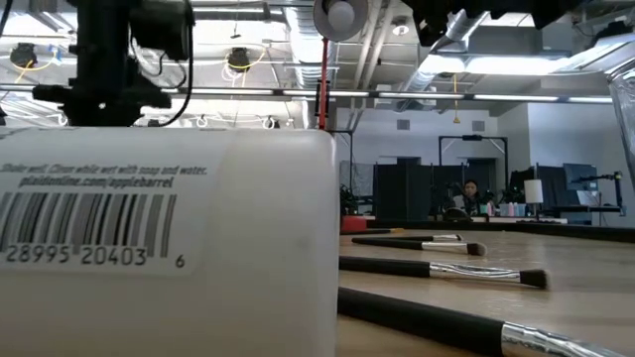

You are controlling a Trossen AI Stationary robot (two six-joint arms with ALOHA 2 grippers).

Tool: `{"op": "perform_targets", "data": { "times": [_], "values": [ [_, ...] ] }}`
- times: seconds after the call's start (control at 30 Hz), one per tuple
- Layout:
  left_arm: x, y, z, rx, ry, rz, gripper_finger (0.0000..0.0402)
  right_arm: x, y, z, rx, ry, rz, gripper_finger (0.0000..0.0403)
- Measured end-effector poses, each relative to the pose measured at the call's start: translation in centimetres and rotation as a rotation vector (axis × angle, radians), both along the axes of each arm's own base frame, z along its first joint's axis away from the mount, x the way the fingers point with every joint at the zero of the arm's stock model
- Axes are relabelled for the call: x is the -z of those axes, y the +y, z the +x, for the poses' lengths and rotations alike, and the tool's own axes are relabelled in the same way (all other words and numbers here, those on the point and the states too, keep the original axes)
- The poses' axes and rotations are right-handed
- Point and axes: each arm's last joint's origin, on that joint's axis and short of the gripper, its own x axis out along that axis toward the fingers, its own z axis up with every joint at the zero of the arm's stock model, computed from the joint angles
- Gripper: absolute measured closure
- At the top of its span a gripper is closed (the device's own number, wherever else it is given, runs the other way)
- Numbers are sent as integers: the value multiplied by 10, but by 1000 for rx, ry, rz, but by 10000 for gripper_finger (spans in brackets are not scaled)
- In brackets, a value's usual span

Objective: Pick & Place Paint Supplies
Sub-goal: Put the dark blue paint bottle into the transparent bin

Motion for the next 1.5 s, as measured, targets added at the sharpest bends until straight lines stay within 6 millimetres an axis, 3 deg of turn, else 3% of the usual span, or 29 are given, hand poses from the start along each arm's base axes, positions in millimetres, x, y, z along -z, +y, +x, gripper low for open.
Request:
{"op": "perform_targets", "data": {
  "times": [0.23,0.4,0.53,0.97,1.23,1.5],
  "values": [
    [38,2,-18,-4,127,-109,245,-1,1,0,-4,-16,-1,194],
    [40,2,-16,3,93,-107,190,-2,1,0,-4,-27,-1,194],
    [48,2,-16,9,83,-121,169,-3,1,1,-4,-29,-2,194],
    [61,7,-14,-22,130,-146,186,-4,4,1,-17,-40,-2,194],
    [72,18,-13,-68,165,-256,188,-4,4,1,-17,-39,-2,194],
    [86,24,0,-18,110,-308,216,-4,4,1,-17,-39,-4,194]
  ]
}}
